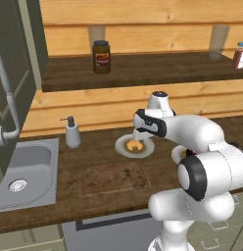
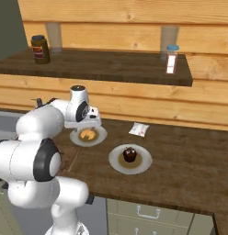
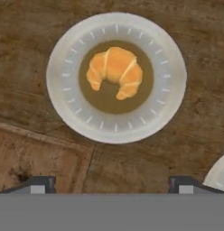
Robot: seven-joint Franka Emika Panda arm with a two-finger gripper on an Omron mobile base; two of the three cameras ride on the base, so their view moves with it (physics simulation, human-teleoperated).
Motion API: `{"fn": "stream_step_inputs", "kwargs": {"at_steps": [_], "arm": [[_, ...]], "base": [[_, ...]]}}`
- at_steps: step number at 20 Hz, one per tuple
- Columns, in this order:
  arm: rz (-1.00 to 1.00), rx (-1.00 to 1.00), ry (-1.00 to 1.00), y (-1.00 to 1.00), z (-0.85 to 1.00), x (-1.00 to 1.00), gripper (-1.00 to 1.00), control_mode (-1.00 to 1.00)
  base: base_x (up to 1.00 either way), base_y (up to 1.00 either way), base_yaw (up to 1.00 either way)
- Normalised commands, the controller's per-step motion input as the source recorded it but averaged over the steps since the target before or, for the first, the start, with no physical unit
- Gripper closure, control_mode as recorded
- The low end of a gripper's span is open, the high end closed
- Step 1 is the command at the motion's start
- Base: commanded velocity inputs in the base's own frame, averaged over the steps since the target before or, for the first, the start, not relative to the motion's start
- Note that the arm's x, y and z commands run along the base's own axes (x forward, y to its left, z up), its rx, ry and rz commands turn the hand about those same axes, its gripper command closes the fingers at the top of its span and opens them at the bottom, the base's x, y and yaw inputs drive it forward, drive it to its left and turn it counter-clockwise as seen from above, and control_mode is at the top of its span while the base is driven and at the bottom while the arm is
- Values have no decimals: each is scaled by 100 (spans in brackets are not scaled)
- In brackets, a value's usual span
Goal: From the different types of pastries on the counter, select a croissant and place it on the cutting board. Then retrieve a jar of jam from the cabinet and place it alongside the croissant on the cutting board.
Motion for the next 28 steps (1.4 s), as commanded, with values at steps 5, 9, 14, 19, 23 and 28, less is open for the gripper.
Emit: {"fn": "stream_step_inputs", "kwargs": {"at_steps": [5,9,14,19,23,28], "arm": [[14,-1,6,0,-5,37,-100,-100],[2,-11,2,9,-11,0,-100,-100],[25,-17,1,4,-36,0,-100,-100],[27,-6,0,0,-44,0,-100,-100],[22,0,0,0,-37,1,-100,-100],[18,0,0,0,-15,11,-100,-100]], "base": [[0,0,0],[0,0,0],[0,0,0],[0,0,0],[0,0,0],[0,0,0]]}}
